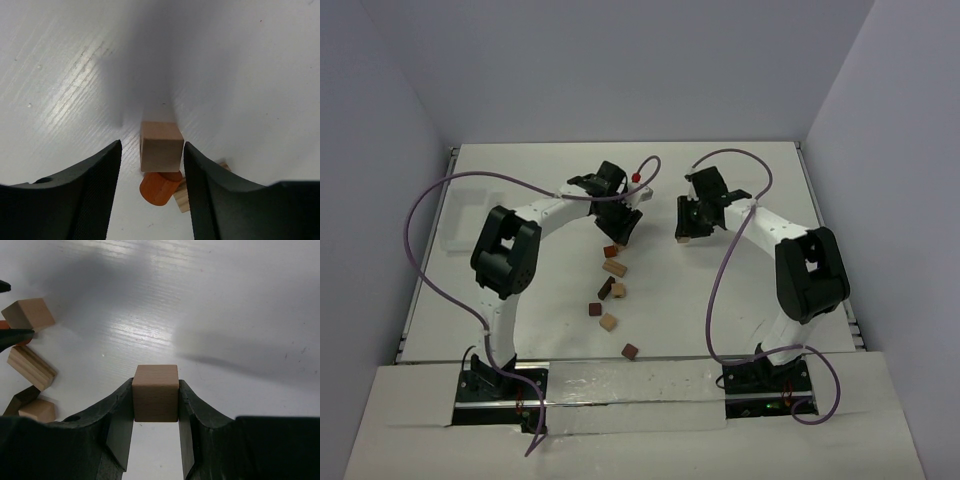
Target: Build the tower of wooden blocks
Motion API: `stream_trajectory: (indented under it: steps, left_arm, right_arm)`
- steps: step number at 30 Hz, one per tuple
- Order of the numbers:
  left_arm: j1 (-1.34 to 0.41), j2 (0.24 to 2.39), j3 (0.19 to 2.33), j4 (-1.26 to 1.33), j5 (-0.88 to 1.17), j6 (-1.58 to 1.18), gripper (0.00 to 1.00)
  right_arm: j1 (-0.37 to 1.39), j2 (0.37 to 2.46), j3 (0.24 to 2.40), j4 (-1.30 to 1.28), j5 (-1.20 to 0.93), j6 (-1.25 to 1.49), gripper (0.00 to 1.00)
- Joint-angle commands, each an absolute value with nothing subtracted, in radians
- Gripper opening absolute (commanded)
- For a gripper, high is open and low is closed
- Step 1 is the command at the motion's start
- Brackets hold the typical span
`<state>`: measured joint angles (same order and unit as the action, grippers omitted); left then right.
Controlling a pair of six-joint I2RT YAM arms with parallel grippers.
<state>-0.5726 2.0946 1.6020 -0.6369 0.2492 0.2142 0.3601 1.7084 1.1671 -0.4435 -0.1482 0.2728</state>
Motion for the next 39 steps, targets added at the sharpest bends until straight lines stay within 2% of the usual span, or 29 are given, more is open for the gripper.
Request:
stream_trajectory:
  steps: [1,6,18,24,39]
  left_arm:
    - [-0.597,2.112,1.611,-0.633,0.206,0.259,0.56]
    - [-0.614,2.111,1.610,-0.642,0.208,0.279,0.40]
    - [-0.679,2.034,1.499,-0.652,0.188,0.339,0.17]
    - [-0.681,1.991,1.394,-0.628,0.090,0.372,0.13]
    - [-0.698,1.847,1.210,-0.637,0.153,0.413,0.07]
  right_arm:
    - [0.328,1.720,1.214,-0.453,-0.153,0.289,0.00]
    - [0.294,1.710,1.210,-0.454,-0.161,0.290,0.00]
    - [0.269,1.689,1.209,-0.460,-0.176,0.289,0.00]
    - [0.261,1.683,1.203,-0.459,-0.185,0.287,0.00]
    - [0.261,1.701,1.229,-0.471,-0.198,0.290,0.00]
